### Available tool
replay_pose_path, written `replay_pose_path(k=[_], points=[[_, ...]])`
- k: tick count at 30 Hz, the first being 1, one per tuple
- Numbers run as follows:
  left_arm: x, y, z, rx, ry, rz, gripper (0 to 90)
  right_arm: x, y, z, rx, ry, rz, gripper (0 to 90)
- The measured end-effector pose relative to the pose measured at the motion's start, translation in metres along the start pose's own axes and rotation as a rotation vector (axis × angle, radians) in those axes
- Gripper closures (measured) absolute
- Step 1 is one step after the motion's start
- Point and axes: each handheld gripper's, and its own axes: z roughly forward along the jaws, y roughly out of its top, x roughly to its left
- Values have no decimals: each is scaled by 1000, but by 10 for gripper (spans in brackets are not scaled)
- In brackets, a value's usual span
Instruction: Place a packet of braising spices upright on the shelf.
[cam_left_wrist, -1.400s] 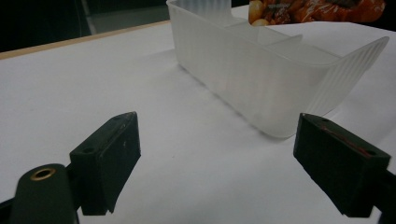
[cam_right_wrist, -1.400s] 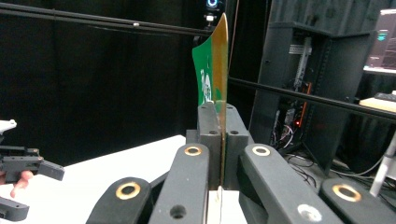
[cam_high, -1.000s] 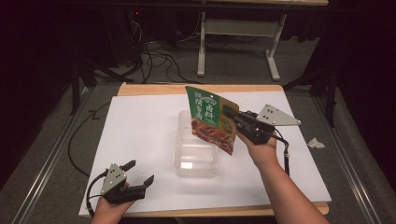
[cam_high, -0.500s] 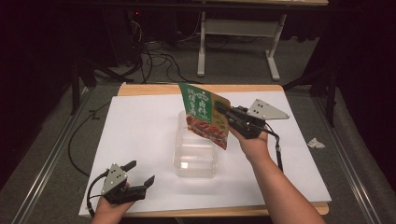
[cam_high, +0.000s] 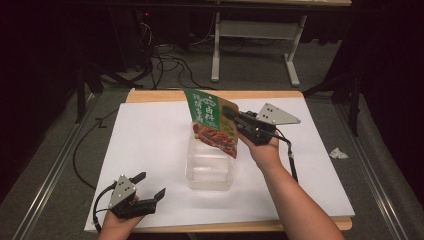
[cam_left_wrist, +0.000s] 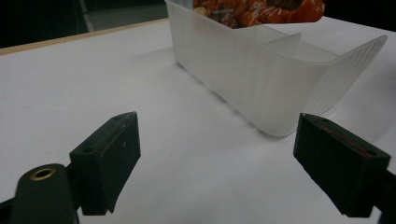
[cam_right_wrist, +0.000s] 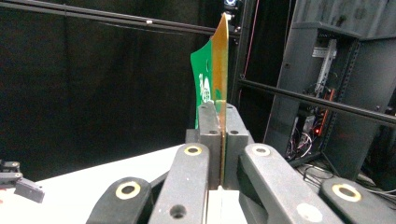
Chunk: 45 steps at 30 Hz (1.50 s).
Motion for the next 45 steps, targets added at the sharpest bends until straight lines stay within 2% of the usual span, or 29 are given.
replay_pose_path(k=[9, 16, 20, 30, 37, 42, 45], points=[[0, 0, 0, -1, 0, 1, 153, 1, -8, 6, 3, -10, -7, 900], [-1, 0, 0, 4, -3, 6, 153, -1, -15, 12, 26, -14, -11, 900], [0, 0, -1, 1, -3, 1, 153, -2, -20, 14, 36, -18, 1, 900], [-1, 0, 0, 7, -3, 8, 153, -3, -25, 13, 14, -38, 23, 900], [0, 0, 0, 7, -3, 7, 154, -1, -25, 15, 8, -38, 20, 900], [0, 0, 0, 8, -4, 9, 154, 1, -27, 17, 20, -40, 22, 900], [0, 0, 0, 8, -3, 10, 154, 5, -30, 19, 52, -39, 1, 900]])
